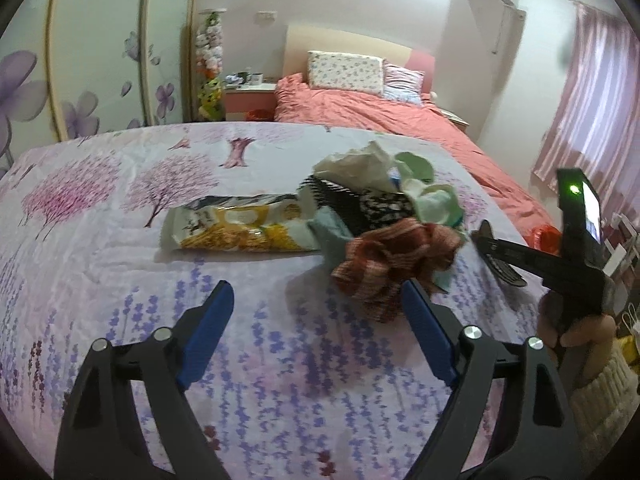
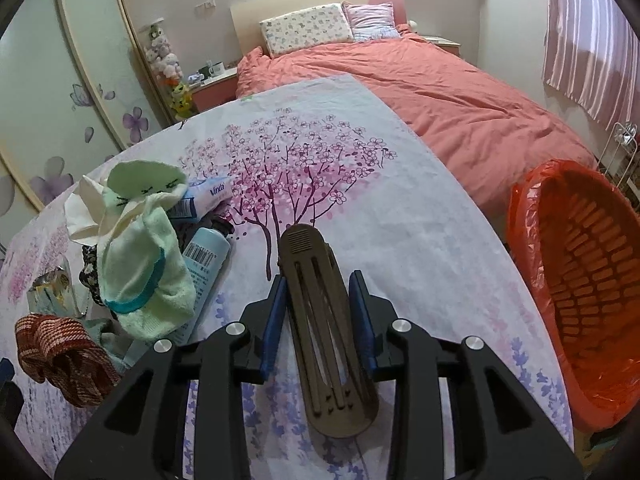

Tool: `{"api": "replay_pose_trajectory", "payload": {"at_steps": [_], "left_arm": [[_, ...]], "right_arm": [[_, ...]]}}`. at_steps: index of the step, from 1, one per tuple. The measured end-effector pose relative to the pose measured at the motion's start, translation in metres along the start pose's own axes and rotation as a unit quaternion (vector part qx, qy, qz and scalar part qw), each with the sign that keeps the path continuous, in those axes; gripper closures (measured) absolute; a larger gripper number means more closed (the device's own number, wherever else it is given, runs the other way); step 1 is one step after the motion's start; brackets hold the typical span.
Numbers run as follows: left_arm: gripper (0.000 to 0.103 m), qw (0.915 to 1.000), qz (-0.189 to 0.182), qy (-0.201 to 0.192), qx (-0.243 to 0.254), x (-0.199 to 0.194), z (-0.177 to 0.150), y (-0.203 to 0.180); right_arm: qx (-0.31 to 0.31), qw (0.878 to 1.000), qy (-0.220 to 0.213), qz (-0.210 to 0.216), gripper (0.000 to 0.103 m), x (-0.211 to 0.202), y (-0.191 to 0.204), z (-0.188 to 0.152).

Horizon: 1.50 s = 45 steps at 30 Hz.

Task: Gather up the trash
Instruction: 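Grasp the brown slotted piece with the right tool while the left grasps the plaid bow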

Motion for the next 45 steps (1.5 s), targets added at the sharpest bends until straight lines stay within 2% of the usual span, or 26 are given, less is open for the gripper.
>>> {"api": "replay_pose_trajectory", "payload": {"at_steps": [5,12,15,17,20,23,28,31,39,41,43,45], "left_arm": [[0.03,0.9996,0.001,0.003,0.028,0.009,0.007,-0.021],[0.038,0.9987,0.012,0.022,0.045,0.034,0.023,-0.039],[0.045,0.9982,0.018,0.027,0.051,0.041,0.026,-0.045],[0.059,0.9981,0.02,0.03,0.051,0.045,0.028,-0.046],[0.07,0.9986,0.008,0.03,0.044,0.045,0.031,-0.042],[0.076,0.9987,-0.003,0.027,0.043,0.043,0.033,-0.039],[0.079,0.9988,-0.012,0.024,0.041,0.038,0.034,-0.037],[0.08,0.9988,-0.017,0.021,0.04,0.033,0.034,-0.039],[0.08,0.9989,-0.014,0.011,0.044,0.023,0.034,-0.045],[0.08,0.9988,-0.014,0.013,0.044,0.023,0.034,-0.045],[0.08,0.9988,-0.014,0.015,0.045,0.023,0.034,-0.047],[0.08,0.9988,-0.015,0.017,0.044,0.025,0.034,-0.048]], "right_arm": [[0.002,1.0,0.0,0.006,0.07,0.0,0.0,0.0],[0.005,1.0,0.0,0.014,0.07,0.0,-0.002,0.001],[0.006,1.0,0.0,0.017,0.07,0.0,-0.004,0.001],[0.008,1.0,-0.001,0.02,0.07,0.0,-0.006,0.002],[0.005,1.0,-0.002,0.02,0.072,0.0,-0.007,0.001],[0.007,1.0,-0.004,0.026,0.073,-0.002,-0.01,-0.001],[0.017,0.999,-0.006,0.039,0.073,-0.006,-0.018,-0.008],[0.021,0.998,-0.012,0.051,0.079,-0.014,-0.022,-0.01],[0.011,0.999,-0.012,0.033,0.079,-0.008,-0.021,-0.011],[0.005,1.0,-0.009,0.025,0.076,-0.008,-0.019,-0.01],[0.003,1.0,-0.003,0.015,0.067,-0.005,-0.016,-0.009],[0.003,1.0,-0.002,0.015,0.065,-0.004,-0.017,-0.008]]}}
Point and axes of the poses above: each gripper's, at about its wrist camera, not at the fingertips, and x roughly the way its jaws point, y to its left, z to its top, the point moved 1 cm from there along x, roughly the way its jaws point, and after that the axes turned 14 degrees about y, right-handed, at the moved point
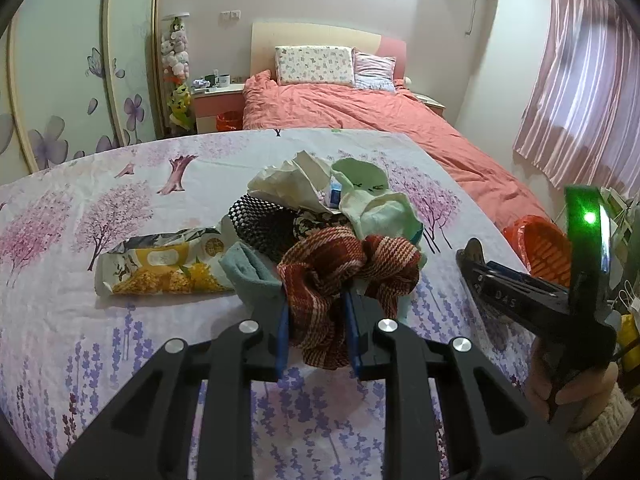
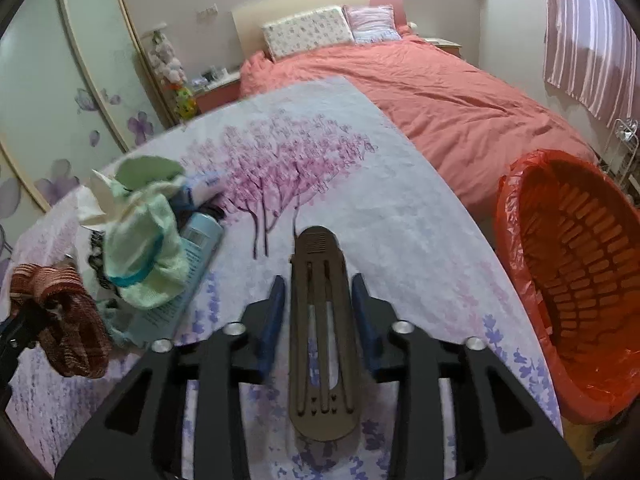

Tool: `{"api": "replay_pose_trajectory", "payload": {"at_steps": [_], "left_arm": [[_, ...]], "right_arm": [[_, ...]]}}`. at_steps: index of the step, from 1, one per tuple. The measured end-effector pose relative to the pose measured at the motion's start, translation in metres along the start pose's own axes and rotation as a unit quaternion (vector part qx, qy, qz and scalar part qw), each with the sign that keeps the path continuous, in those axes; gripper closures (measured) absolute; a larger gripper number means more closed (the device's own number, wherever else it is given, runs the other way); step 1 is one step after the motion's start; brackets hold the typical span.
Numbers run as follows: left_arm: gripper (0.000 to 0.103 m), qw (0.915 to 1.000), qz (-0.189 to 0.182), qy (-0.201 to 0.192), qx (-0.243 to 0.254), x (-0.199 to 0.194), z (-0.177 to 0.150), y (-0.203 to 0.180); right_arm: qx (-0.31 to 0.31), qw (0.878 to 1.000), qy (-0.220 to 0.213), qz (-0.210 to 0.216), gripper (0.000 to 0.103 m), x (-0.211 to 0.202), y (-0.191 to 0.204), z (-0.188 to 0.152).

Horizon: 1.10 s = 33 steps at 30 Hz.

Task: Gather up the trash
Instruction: 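Grasp the brown slotted piece with the right tool while the left grasps the plaid bow, then open the left tool over the basket while the right tool drops the brown piece in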

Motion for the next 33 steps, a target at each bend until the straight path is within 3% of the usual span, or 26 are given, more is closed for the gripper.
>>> {"api": "replay_pose_trajectory", "payload": {"at_steps": [2,3,11,21,33], "left_arm": [[0.08,1.0,0.0,0.001,0.0,0.001,0.0,-0.001],[0.08,1.0,-0.001,0.002,0.0,0.002,0.001,0.0],[0.08,0.9999,-0.004,-0.014,0.005,-0.013,0.004,-0.001],[0.08,0.9993,-0.018,-0.029,0.015,-0.029,0.007,-0.013],[0.08,0.9966,-0.056,-0.05,0.034,-0.049,0.011,-0.053]], "right_arm": [[-0.005,1.0,0.001,-0.008,0.065,0.002,0.002,0.001],[-0.008,1.0,0.002,-0.014,0.071,0.002,0.003,0.002],[-0.008,1.0,-0.02,0.009,0.072,-0.011,-0.004,-0.004],[-0.022,0.997,-0.065,0.022,0.072,-0.053,-0.003,-0.005],[0.009,0.99,-0.133,0.05,0.072,-0.126,-0.041,-0.018]]}}
Point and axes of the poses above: each gripper's, at about its wrist camera, not at the fingertips, and x roughly the way its jaws point, y to its left, z to its top, the point moved 1 cm from there along x, roughly the way its jaws point, and after that the axes turned 14 degrees about y, right-handed, at the moved point
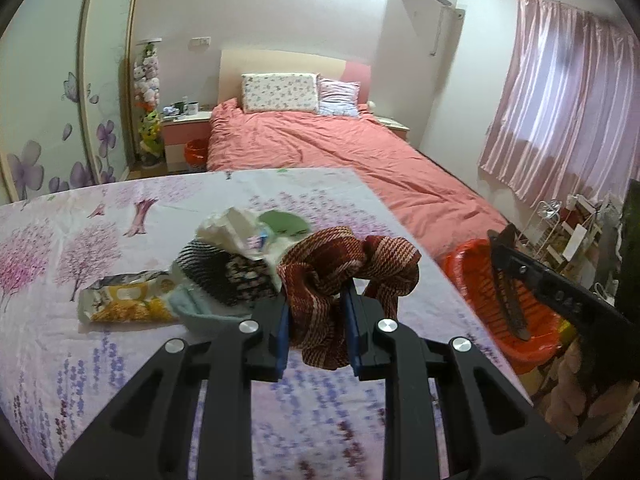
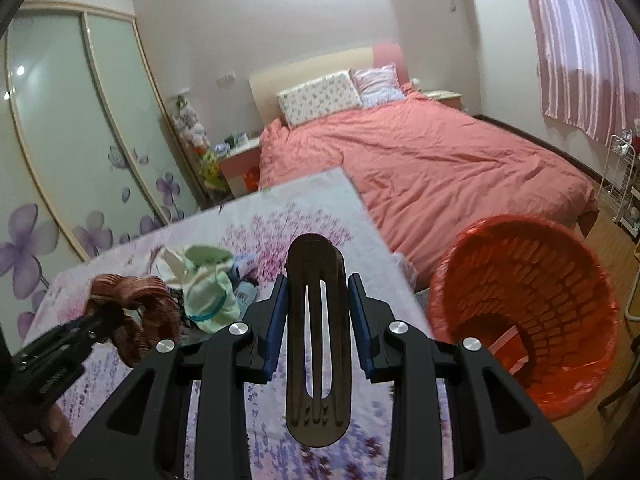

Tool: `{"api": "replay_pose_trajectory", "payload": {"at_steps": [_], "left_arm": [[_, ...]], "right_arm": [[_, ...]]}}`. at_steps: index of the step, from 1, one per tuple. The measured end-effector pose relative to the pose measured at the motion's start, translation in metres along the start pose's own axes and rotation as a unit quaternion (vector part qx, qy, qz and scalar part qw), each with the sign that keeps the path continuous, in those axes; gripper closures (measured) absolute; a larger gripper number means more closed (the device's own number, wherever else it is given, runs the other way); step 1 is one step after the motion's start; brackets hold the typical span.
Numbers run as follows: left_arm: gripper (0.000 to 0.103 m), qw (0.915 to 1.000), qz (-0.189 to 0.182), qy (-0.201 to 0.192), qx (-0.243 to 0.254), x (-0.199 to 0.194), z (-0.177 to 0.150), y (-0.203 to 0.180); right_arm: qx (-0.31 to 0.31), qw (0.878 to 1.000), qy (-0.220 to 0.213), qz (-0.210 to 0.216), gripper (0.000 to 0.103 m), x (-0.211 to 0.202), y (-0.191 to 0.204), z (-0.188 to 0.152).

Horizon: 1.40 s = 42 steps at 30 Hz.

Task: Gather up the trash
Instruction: 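Open the left tool over the basket while the right tool drops the brown piece in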

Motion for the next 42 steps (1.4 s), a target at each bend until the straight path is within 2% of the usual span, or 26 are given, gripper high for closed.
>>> {"api": "replay_pose_trajectory", "payload": {"at_steps": [10,18,28,30,33,35,36,37,42], "left_arm": [[0.08,0.9976,-0.061,-0.001,0.031,0.005,0.005,-0.067],[0.08,0.9929,-0.096,0.019,0.067,0.035,0.008,-0.132],[0.08,0.9841,-0.123,0.053,0.116,0.095,0.025,-0.216],[0.078,0.9828,-0.124,0.06,0.122,0.106,0.025,-0.227],[0.068,0.9813,-0.125,0.082,0.121,0.127,0.023,-0.236],[0.056,0.9805,-0.126,0.095,0.118,0.135,0.021,-0.236],[0.053,0.981,-0.12,0.098,0.117,0.139,0.02,-0.235],[0.052,0.9813,-0.116,0.1,0.117,0.141,0.019,-0.234],[0.047,0.9857,-0.082,0.102,0.107,0.143,0.013,-0.209]], "right_arm": [[0.051,0.996,-0.062,-0.031,0.072,-0.043,-0.059,0.002],[0.091,0.992,-0.061,-0.06,0.073,-0.029,-0.102,0.0],[0.151,0.984,-0.071,-0.069,0.073,-0.027,-0.163,0.007],[0.169,0.981,-0.068,-0.063,0.073,-0.023,-0.176,0.009],[0.192,0.979,-0.05,-0.047,0.07,-0.013,-0.194,0.01],[0.199,0.978,-0.041,-0.043,0.057,-0.009,-0.201,0.007],[0.201,0.978,-0.038,-0.047,0.049,-0.008,-0.203,0.006],[0.201,0.978,-0.036,-0.053,0.047,-0.007,-0.203,0.003],[0.196,0.978,-0.033,-0.066,0.047,-0.01,-0.19,-0.005]]}}
Point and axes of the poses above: each gripper's, at about its wrist camera, not at the fingertips, and x roughly the way its jaws point, y to its left, z to its top, the point moved 1 cm from there along x, roughly the way its jaws point, and after that the axes turned 14 degrees about y, right-handed, at the moved point
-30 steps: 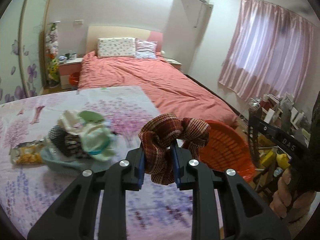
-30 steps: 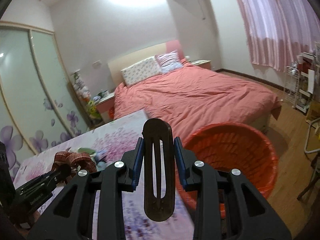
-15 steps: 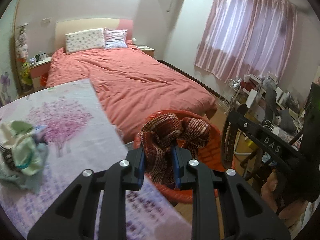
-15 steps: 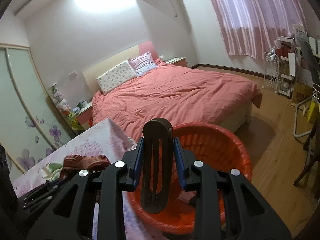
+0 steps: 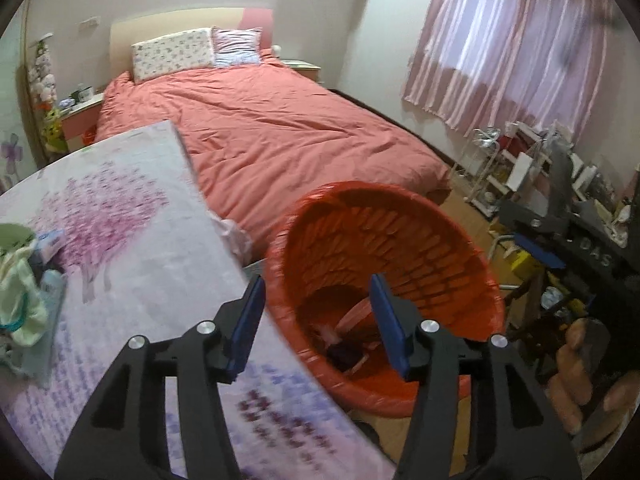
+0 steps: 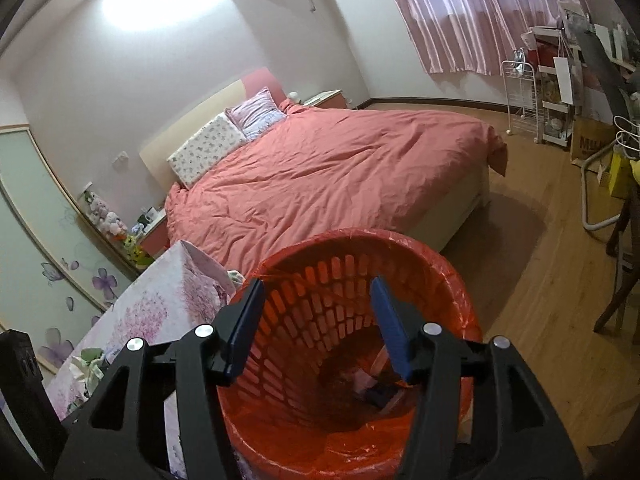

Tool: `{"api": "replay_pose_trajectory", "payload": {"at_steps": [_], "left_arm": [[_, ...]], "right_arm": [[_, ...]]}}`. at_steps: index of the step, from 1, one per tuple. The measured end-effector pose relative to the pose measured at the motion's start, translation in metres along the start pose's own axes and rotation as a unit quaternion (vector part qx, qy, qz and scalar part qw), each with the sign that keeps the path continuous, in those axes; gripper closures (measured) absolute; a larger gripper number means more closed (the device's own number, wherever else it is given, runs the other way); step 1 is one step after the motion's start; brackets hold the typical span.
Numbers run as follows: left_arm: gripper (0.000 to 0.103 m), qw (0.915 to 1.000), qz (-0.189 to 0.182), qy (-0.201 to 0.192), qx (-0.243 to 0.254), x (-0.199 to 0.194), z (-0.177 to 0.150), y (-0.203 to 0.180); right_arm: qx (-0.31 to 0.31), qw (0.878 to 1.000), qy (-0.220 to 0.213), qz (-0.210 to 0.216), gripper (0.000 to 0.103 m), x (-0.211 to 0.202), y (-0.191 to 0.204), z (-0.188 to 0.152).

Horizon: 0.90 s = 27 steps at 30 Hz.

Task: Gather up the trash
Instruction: 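Open the left tool over the basket while the right tool drops the brown piece in, then bring both open tools back toward the pile on the bed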

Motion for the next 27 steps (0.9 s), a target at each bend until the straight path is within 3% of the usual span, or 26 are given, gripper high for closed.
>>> {"api": "replay_pose_trajectory", "payload": {"at_steps": [5,12,27], "left_arm": [[0.037,0.9988,0.044,-0.016,-0.012,-0.022,-0.016,0.027],[0.033,0.9937,0.098,-0.035,-0.04,-0.06,-0.042,0.082],[0.028,0.9697,0.185,-0.046,-0.152,-0.125,-0.113,0.225]], "right_arm": [[-0.031,0.999,-0.006,-0.025,0.045,-0.007,0.02,-0.002],[-0.087,0.996,-0.004,-0.035,0.043,-0.011,0.068,-0.018],[-0.191,0.98,0.05,-0.004,0.043,0.012,0.166,-0.067]]}}
Point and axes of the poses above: each gripper's, at about its wrist camera, not at the fingertips, and x roughly the way its jaws point, y to its left, z to its top, the point moved 1 cm from there along x, roughly the way its jaws point, and after that the axes turned 14 degrees about y, right-handed, at the moved point
